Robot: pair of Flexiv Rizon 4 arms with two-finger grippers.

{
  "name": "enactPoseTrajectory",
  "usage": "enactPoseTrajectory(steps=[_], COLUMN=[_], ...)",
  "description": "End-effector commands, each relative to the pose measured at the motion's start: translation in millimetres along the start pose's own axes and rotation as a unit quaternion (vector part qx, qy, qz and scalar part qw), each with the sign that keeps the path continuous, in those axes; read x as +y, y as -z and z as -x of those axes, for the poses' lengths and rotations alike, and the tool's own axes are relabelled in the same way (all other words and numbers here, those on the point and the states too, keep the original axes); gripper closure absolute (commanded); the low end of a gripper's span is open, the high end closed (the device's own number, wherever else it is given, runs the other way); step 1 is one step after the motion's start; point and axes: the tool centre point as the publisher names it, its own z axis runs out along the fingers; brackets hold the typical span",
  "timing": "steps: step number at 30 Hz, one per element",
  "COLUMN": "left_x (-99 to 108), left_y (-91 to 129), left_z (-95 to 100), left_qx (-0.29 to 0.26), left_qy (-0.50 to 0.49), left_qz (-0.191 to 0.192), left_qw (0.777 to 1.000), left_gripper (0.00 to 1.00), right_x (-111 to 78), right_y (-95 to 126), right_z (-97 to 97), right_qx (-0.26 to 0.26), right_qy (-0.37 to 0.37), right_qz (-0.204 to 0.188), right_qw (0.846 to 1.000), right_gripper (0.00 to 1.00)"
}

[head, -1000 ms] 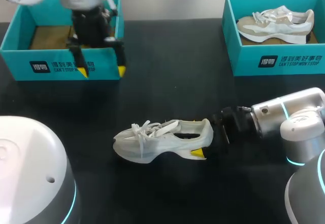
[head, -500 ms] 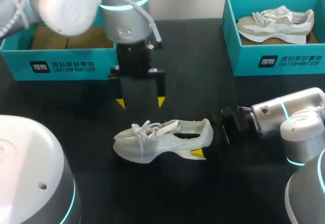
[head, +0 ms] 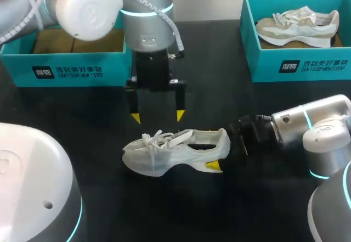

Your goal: Take the shoe out of the shoebox, open the shoe tongue, remove and reinsert the insole, then place the shoe into the shoebox

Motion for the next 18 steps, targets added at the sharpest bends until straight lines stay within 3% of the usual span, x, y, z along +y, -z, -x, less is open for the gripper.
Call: enactPoseTrajectory(steps=[1,10,18], left_x=[-10.7,0.0,-9.2], left_y=[-14.5,-26.7,-50.2], left_z=[-33.4,-63.1,-75.5], left_qx=[-0.023,-0.065,-0.109], left_qy=[0.006,-0.004,0.003], left_qz=[0.025,0.021,0.039], left_qw=[0.999,0.998,0.993], left_gripper=[0.00,0.00,0.00], right_x=[-1.5,-1.5,-1.5], right_y=[-1.9,-1.9,-1.9], right_z=[-1.8,-1.8,-1.8], right_qx=[0.001,0.001,0.001], right_qy=[-0.001,-0.001,-0.001], right_qz=[-0.002,-0.002,-0.002], right_qw=[1.000,1.000,1.000], right_gripper=[1.00,1.00,1.00])
